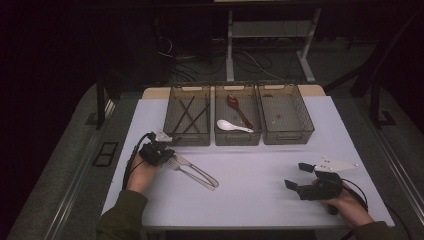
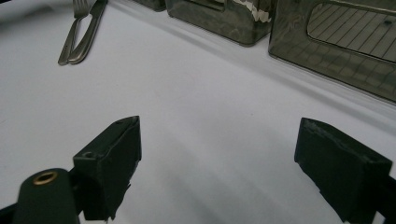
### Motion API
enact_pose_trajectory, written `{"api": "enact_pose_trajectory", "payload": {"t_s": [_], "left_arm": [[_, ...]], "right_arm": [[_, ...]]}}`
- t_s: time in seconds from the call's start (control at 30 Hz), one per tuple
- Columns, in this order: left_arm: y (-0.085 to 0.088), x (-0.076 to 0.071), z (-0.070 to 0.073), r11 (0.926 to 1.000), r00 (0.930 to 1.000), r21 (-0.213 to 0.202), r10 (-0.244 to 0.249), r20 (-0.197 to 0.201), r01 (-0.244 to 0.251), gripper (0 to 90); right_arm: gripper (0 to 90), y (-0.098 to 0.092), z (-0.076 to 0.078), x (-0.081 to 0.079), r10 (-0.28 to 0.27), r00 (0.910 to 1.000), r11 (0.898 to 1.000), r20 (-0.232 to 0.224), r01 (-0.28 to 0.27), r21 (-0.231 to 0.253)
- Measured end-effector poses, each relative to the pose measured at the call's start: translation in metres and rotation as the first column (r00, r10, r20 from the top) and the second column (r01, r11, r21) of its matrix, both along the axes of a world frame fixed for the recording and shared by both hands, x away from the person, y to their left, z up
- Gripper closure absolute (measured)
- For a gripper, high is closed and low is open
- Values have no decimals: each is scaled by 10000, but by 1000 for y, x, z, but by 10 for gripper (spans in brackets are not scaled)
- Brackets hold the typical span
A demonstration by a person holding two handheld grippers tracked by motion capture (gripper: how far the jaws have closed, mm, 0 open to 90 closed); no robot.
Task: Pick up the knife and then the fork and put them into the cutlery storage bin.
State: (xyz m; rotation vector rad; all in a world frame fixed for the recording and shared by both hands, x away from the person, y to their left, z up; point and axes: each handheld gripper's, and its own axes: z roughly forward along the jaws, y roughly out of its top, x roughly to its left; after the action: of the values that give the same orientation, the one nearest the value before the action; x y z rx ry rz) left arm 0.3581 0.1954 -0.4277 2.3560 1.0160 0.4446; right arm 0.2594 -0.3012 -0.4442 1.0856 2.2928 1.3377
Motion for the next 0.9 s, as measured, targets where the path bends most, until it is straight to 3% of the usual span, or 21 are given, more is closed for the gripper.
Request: {"api": "enact_pose_trajectory", "payload": {"t_s": [0.27,0.9], "left_arm": [[3,-10,-2,9993,9992,343,-167,-364,179,886],[24,-55,-3,9977,9929,-528,-476,-1095,420,886]], "right_arm": [[141,0,0,0,-17,10000,10000,-13,17,23],[141,0,0,0,-14,10000,10000,9,14,25]]}}
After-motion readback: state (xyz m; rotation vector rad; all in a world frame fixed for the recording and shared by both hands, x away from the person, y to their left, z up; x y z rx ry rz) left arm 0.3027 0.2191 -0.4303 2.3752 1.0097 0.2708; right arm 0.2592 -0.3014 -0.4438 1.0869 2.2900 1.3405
